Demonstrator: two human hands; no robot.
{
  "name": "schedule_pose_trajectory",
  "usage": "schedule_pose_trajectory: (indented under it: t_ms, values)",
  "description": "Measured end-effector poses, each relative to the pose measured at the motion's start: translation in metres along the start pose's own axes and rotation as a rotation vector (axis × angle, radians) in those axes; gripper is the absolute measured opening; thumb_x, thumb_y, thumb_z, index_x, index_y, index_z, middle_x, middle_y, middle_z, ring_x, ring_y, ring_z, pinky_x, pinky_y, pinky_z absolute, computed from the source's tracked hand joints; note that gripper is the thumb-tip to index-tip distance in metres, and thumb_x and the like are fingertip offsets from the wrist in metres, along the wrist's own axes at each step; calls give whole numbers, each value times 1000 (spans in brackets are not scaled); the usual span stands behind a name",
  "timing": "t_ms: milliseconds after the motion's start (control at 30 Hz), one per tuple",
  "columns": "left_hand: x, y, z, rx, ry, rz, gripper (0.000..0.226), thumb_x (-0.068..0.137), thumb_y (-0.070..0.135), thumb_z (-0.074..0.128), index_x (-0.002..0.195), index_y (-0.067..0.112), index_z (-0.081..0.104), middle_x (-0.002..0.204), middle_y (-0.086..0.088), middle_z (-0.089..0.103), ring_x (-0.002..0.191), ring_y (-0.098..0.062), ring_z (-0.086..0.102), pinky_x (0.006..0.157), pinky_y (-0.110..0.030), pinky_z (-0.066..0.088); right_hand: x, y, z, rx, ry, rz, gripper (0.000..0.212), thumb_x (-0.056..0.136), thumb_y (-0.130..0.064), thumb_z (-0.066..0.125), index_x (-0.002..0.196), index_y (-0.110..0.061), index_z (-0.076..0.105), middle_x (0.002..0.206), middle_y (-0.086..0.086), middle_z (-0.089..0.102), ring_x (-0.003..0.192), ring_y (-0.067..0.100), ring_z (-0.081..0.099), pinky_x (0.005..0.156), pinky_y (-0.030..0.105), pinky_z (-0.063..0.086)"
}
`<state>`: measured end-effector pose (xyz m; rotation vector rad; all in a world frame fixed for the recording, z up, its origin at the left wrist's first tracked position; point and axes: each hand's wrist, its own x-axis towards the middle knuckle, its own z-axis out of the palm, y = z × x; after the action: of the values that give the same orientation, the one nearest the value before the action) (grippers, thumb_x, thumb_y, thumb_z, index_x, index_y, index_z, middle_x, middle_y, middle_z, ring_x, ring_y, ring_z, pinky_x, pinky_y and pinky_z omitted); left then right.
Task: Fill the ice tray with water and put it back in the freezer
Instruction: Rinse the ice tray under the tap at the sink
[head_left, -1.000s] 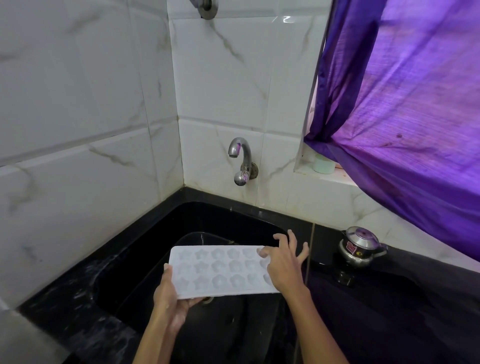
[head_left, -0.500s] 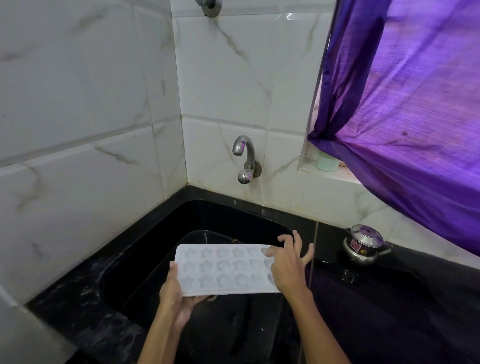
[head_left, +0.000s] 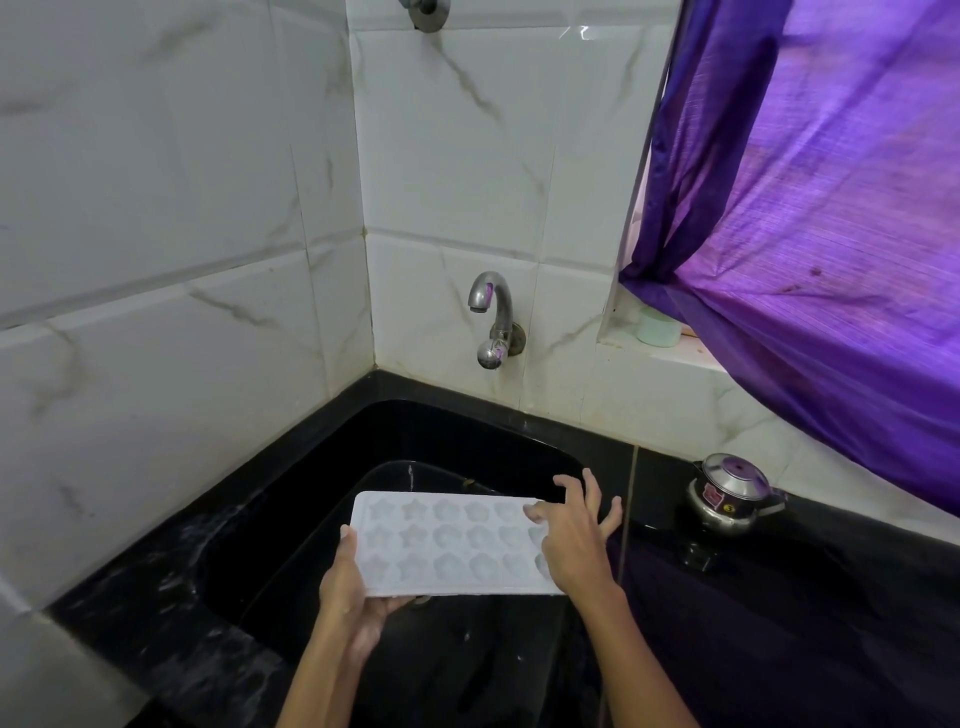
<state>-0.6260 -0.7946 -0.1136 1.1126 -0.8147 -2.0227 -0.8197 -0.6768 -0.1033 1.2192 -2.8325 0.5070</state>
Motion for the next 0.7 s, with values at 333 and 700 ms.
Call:
schedule_pose_trajectory:
  t_ms: [333,700]
  values:
    - [5,1,-3,24,-29,-1,41,98,47,35,97,14,59,82,-12,74,73,-32,72,55,-45,56,-1,-6,-3,55,138,-23,43,78,0,63,106,-28,46,140,-1,29,145,22,0,114,57,-5]
    - [2,-2,0,41,-23,3,45,97,49,34,100,12,60,87,-14,74,76,-34,71,58,-46,56,4,-25,-11,-53,-17,-74,47,76,12,51,93,-27,69,148,4,25,145,30,-13,106,61,-20]
